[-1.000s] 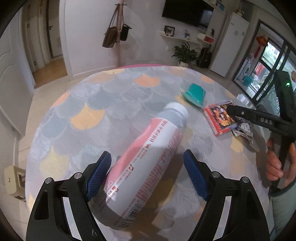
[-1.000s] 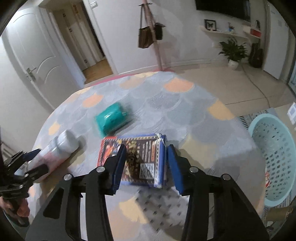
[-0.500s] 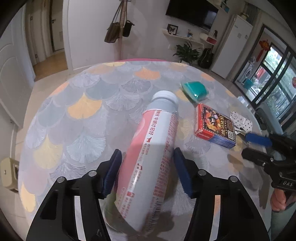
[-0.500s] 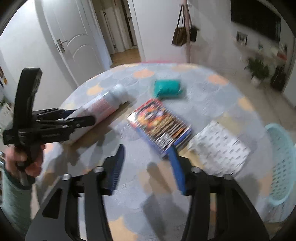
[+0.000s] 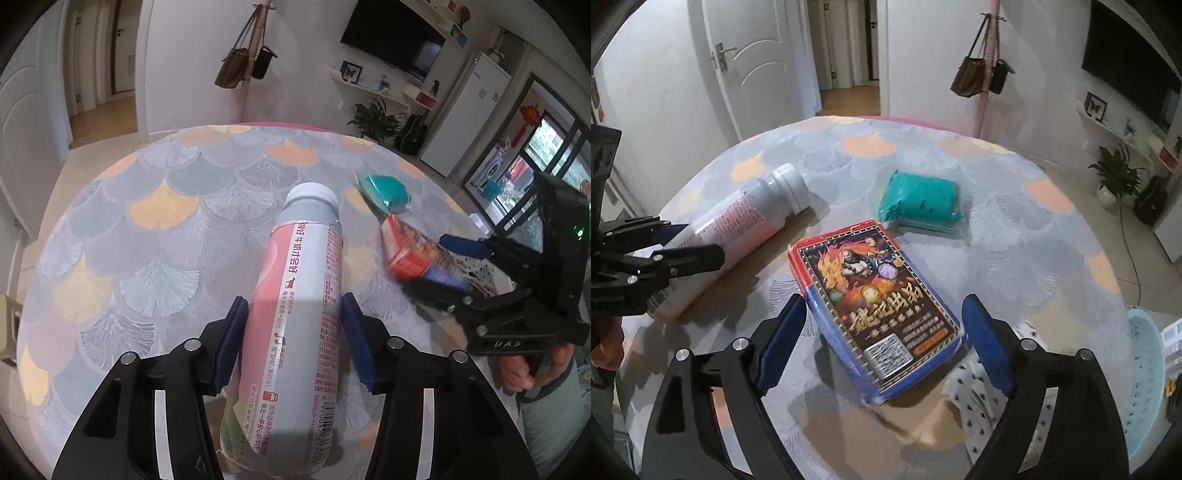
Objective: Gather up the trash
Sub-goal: 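Grasp the pink-and-white spray can with the left tool while the right tool grasps the card box, then carry the spray can and card box over the teal basket and open both tools, then grasp the teal packet with the left tool while the right tool grasps the white dotted bag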
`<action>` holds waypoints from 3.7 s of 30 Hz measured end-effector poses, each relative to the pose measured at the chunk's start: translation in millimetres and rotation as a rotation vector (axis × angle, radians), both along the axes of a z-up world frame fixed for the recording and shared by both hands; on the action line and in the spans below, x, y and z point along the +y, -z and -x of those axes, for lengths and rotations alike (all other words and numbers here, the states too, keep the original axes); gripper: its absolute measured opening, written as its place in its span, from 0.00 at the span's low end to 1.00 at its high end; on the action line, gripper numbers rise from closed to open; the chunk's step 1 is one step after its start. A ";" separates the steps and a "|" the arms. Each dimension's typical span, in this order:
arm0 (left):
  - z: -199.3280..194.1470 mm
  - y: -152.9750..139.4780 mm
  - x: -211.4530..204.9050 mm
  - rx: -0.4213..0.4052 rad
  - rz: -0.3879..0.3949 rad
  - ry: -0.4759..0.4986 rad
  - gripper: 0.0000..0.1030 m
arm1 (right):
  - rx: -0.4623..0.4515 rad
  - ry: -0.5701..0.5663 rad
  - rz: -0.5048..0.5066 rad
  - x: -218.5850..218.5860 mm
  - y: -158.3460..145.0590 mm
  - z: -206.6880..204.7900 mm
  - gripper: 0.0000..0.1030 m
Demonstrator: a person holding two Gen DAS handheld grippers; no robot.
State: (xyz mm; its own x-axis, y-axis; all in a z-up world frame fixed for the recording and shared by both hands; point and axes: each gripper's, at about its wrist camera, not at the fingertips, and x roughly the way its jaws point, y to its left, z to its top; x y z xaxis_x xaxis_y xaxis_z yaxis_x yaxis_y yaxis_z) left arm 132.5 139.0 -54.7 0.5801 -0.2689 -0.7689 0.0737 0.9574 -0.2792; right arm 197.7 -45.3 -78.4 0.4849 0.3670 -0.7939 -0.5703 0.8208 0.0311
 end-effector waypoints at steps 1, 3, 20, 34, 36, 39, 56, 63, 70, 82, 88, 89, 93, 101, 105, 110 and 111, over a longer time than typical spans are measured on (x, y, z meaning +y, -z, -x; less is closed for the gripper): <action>-0.1 0.3 0.5 0.000 0.003 -0.001 0.48 | 0.006 -0.004 0.006 2.5 3.3 -1.5 0.79; -0.4 0.3 -0.8 -0.003 0.001 -0.001 0.48 | -0.001 0.003 0.024 7.9 8.7 -2.5 0.79; 18.0 -36.0 -29.1 -0.135 0.035 0.013 0.45 | -0.190 0.094 -0.119 -35.4 -52.3 60.4 0.58; 15.7 -107.2 -145.0 -0.319 0.042 0.213 0.45 | -0.405 0.406 -0.098 -174.9 -112.9 89.4 0.58; 8.6 -115.2 -171.4 -0.333 0.036 0.258 0.45 | -0.411 0.475 -0.070 -203.3 -113.8 85.9 0.58; -3.8 -122.7 -210.7 -0.342 0.026 0.316 0.45 | -0.391 0.571 -0.059 -243.4 -109.7 79.2 0.58; -104.6 -41.4 -362.7 -0.077 0.000 0.482 0.45 | 0.013 0.951 -0.130 -359.7 18.2 13.6 0.59; -117.2 -25.8 -367.3 -0.060 -0.024 0.462 0.47 | 0.034 0.968 -0.143 -360.7 35.3 -3.4 0.60; -99.4 -47.8 -355.0 -0.125 -0.017 0.443 0.50 | 0.027 0.969 -0.156 -357.7 34.0 4.7 0.60; -53.0 -97.4 -265.9 -0.228 0.061 0.344 0.51 | -0.046 0.875 -0.150 -330.4 -10.3 35.5 0.41; -31.1 -123.2 -182.7 -0.311 0.075 0.212 0.59 | -0.139 0.748 -0.148 -283.5 -55.2 60.1 0.41; -28.2 -126.6 -165.3 -0.322 0.072 0.181 0.60 | -0.155 0.723 -0.148 -273.8 -61.7 63.3 0.41; -26.5 -129.1 -112.1 -0.328 0.091 0.077 0.60 | -0.175 0.598 -0.184 -234.8 -80.6 70.4 0.41; -39.5 -101.7 -70.1 -0.252 0.106 -0.008 0.63 | -0.155 0.387 -0.159 -157.9 -75.5 60.6 0.55; -58.5 -69.9 -74.8 -0.167 0.036 -0.018 0.70 | -0.086 0.305 -0.152 -130.8 -49.7 48.0 0.68; -88.0 -29.3 -82.8 -0.083 0.024 -0.049 0.70 | -0.067 0.284 -0.105 -113.1 -26.7 40.0 0.68; -90.3 -23.9 -83.2 -0.076 0.020 -0.057 0.70 | -0.067 0.289 -0.098 -112.5 -24.1 37.0 0.68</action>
State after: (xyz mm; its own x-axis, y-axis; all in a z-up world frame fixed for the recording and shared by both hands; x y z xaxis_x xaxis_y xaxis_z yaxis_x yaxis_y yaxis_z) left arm 222.9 55.8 -30.8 0.6515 -0.2489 -0.7166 0.0414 0.9549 -0.2939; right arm 160.7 -157.8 -54.3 0.6299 0.2797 -0.7245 -0.3175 0.9441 0.0885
